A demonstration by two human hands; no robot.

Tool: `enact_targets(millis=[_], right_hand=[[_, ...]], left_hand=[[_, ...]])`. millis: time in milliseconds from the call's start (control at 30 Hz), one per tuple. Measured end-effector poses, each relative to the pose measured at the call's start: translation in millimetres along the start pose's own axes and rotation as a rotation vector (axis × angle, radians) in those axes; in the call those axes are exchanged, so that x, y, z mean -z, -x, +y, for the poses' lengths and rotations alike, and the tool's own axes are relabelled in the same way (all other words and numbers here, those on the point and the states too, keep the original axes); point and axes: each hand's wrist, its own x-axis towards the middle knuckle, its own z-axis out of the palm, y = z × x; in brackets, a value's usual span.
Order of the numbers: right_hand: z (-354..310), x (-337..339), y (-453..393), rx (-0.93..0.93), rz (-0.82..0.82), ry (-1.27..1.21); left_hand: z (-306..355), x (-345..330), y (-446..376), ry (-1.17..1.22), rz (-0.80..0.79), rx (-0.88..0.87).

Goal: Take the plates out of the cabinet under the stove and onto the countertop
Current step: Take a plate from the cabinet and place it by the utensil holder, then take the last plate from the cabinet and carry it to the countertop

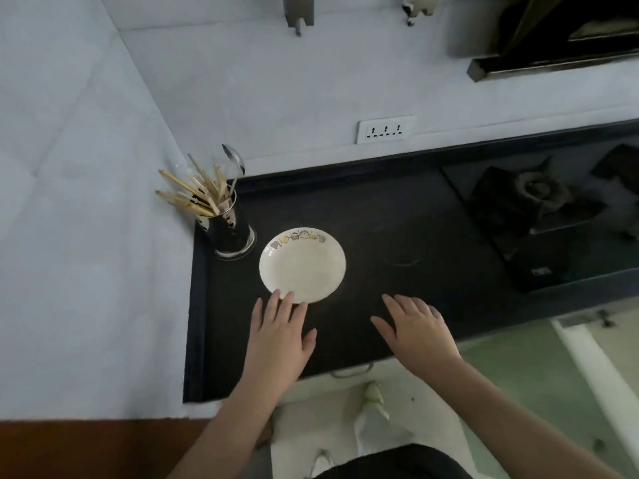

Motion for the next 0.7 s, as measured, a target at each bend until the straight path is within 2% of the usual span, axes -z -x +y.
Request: enact_targets(millis=[100, 200, 300, 400, 700], right_hand=[[2.3, -8.0, 43.3, 0.001, 0.055, 0.072], [10.4, -11.0, 80.6, -0.077, 0.126, 0.067], [22.8, -9.7, 116.9, -0.189, 0.194, 0.033], [42.0, -8.7, 150.9, -0.284, 0.188, 0.011], [113.5, -25.8, 277.3, -0.632, 0.288, -0.131]], left_hand=[[12.4, -2.7, 21.0, -0.027, -0.036, -0.070], [27.9, -1.0, 32.9, -0.059, -0.099, -0.160], [47.8, 10.0, 35.4, -0.064, -0.079, -0.259], [75.7, 19.0, 30.1, -0.027, -0.047, -0.327], [220.6, 27.3, 41.4, -0.021, -0.061, -0.743]])
